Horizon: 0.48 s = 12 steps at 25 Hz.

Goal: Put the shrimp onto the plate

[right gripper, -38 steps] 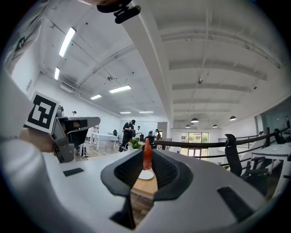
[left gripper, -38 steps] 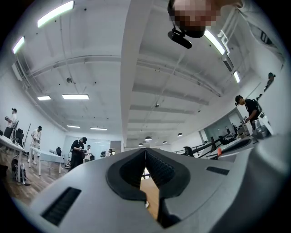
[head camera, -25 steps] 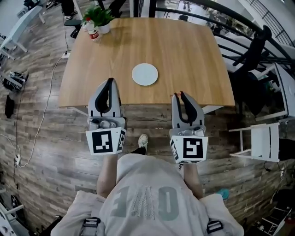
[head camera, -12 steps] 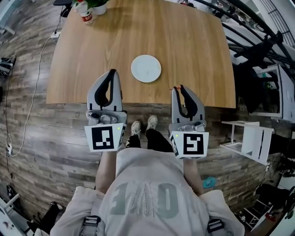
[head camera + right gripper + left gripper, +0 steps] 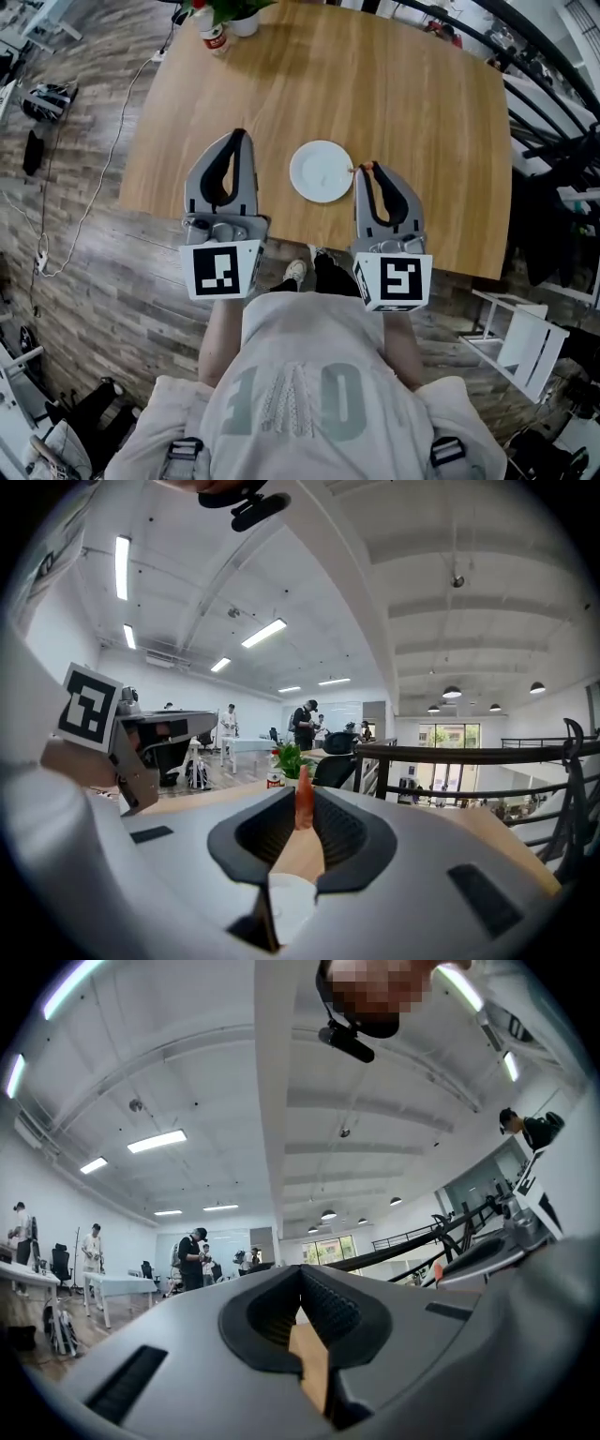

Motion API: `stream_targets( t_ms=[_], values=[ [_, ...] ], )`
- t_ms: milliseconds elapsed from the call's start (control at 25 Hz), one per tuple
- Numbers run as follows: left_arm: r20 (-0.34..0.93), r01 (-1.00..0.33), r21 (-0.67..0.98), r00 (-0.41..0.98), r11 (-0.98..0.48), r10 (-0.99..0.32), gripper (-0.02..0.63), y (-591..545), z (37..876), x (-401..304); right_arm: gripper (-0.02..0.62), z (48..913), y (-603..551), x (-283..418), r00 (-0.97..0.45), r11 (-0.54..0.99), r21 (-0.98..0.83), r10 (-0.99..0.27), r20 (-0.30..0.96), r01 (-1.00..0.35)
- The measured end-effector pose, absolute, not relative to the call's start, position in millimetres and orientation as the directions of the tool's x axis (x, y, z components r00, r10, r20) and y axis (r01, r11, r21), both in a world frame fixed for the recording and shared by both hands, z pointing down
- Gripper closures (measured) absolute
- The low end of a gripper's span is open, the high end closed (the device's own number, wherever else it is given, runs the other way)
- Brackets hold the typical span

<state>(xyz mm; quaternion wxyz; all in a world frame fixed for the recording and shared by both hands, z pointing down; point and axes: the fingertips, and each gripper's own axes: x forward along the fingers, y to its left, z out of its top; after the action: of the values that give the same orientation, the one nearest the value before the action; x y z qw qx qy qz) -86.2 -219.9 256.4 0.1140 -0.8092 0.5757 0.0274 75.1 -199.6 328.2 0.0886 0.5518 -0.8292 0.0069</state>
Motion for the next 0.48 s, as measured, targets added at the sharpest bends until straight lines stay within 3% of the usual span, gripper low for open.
stream_targets(
  t_ms=[480],
  values=[
    [-0.201,-0.954,-0.180,0.273,-0.238,-0.941,0.597,-285,239,-61,0.531,344,-265,106,-0.418,0.428,0.025,-0.892,0.174,-0.903]
  ],
)
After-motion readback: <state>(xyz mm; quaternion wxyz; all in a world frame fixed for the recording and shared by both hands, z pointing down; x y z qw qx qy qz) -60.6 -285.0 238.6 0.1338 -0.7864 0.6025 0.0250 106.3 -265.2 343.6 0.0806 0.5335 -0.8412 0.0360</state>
